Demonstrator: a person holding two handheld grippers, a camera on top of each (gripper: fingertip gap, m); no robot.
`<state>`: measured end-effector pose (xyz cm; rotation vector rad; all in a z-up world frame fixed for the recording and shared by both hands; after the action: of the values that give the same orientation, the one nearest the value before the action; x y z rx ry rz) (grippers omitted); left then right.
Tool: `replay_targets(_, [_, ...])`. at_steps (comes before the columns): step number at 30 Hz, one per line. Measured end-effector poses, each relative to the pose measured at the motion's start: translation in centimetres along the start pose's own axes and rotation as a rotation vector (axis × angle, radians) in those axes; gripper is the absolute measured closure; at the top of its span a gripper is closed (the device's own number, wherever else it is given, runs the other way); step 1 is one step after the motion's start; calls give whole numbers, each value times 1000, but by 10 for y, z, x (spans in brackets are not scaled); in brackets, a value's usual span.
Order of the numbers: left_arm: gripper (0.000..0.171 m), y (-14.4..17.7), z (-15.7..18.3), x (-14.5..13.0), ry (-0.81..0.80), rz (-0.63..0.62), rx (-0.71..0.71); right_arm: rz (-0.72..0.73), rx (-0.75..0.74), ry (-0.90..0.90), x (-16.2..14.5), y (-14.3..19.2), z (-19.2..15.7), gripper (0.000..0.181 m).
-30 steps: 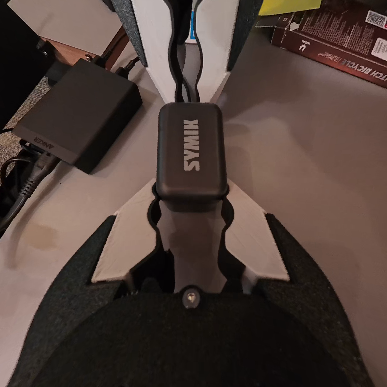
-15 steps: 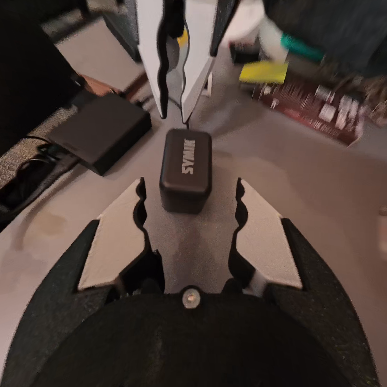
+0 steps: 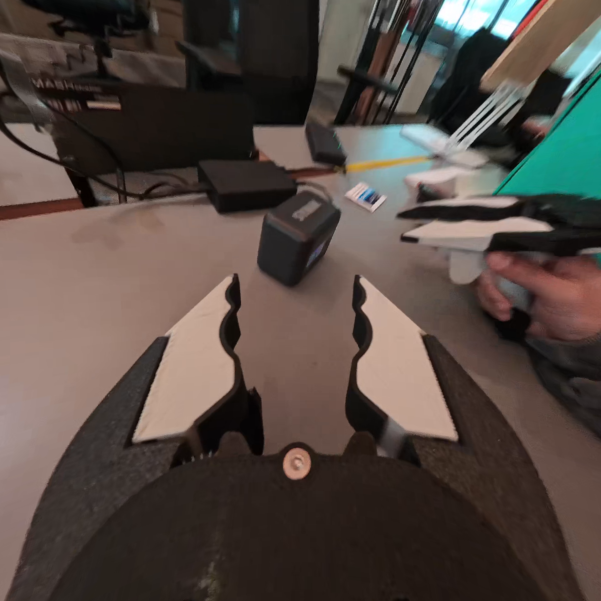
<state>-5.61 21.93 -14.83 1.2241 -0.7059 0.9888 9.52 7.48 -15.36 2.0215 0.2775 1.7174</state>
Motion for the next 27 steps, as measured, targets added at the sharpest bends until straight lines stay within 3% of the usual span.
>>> replay_targets(3, [102,-9,6,-7,-70,-82,39,-38,5,47,5,-3,-3,136])
replay_targets(6, [102,-9,11,-8,-113,-86,46,-116,65,-15,-10,-13,0,130])
replay_targets(13, [103,-13,21,-11,-191,-115,11,-124,75,-14,-10,-14,0,132])
replay_targets(27, [108,-14,19,-12,-185,-122,21,-132,103,-7,-11,-16,-3,138])
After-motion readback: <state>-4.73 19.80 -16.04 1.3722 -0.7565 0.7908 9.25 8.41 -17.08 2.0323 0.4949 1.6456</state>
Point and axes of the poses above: each gripper's, where its closed fingertips meet, y back along the fingers, x out of its top, z = x × y across the jaws, the point moved 6 cm from there along y, back along the fingers, and after that the axes turned 7 degrees about -z, right-handed, at the moved point
